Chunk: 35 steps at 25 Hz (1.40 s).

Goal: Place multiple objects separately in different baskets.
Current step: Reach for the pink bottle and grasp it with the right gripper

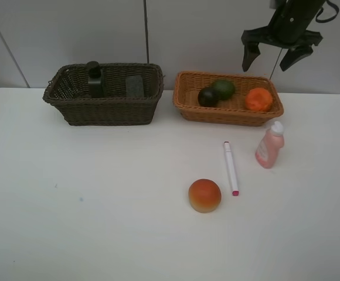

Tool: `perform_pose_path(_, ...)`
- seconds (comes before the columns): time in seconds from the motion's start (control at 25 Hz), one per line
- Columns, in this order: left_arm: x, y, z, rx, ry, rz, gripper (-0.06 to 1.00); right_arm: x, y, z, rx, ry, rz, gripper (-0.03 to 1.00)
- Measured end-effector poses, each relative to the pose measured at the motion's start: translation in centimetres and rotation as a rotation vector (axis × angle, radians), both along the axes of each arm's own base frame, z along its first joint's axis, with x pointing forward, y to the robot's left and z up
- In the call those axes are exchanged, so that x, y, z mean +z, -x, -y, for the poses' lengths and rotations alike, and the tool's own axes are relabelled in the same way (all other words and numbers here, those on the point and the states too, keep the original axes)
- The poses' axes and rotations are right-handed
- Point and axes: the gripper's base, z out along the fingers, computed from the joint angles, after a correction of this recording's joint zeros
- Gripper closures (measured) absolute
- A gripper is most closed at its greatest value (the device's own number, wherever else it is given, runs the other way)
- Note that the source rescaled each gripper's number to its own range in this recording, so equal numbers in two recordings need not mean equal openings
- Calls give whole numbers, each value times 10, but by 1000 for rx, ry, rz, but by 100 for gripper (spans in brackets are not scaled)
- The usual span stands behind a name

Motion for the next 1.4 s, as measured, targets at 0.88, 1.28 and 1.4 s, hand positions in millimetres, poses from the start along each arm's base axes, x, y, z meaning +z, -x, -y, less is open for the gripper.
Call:
perform_pose_path(0.88,0,0,0,0,0,0,-4,-61,113,18,9,30,-255,-3)
perform_pose_path(1.28,0,0,0,0,0,0,-4,-88,99,17,18,42,-233,-3)
perform_pose_path(1.4,0,0,0,0,0,0,-4,-101,94,16,23,49,-234,-3)
